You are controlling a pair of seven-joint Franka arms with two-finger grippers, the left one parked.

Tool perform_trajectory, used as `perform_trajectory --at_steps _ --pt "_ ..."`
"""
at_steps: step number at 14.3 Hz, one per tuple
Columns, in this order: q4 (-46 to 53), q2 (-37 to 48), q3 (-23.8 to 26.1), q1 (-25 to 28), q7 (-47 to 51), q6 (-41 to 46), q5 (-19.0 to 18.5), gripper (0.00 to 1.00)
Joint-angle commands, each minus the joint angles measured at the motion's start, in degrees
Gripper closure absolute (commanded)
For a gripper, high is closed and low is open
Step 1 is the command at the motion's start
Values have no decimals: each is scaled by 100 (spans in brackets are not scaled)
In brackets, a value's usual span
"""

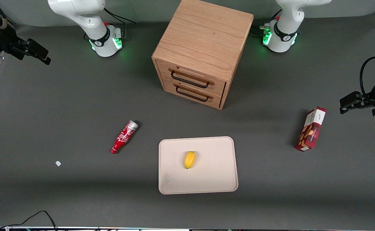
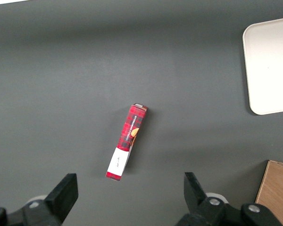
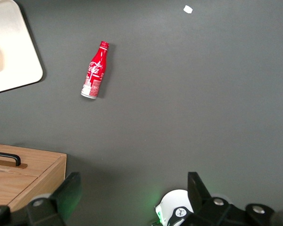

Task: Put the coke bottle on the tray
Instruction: 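Lift the right gripper from rest and swing it toward the red Coca-Cola bottle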

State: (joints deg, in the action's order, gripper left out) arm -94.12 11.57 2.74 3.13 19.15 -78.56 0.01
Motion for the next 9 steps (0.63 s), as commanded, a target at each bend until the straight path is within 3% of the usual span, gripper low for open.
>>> perform_trajectory --at_steps 1,9 --pt "183 -67 -46 30 27 166 183 0" --pt "218 -102 24 65 18 201 253 0"
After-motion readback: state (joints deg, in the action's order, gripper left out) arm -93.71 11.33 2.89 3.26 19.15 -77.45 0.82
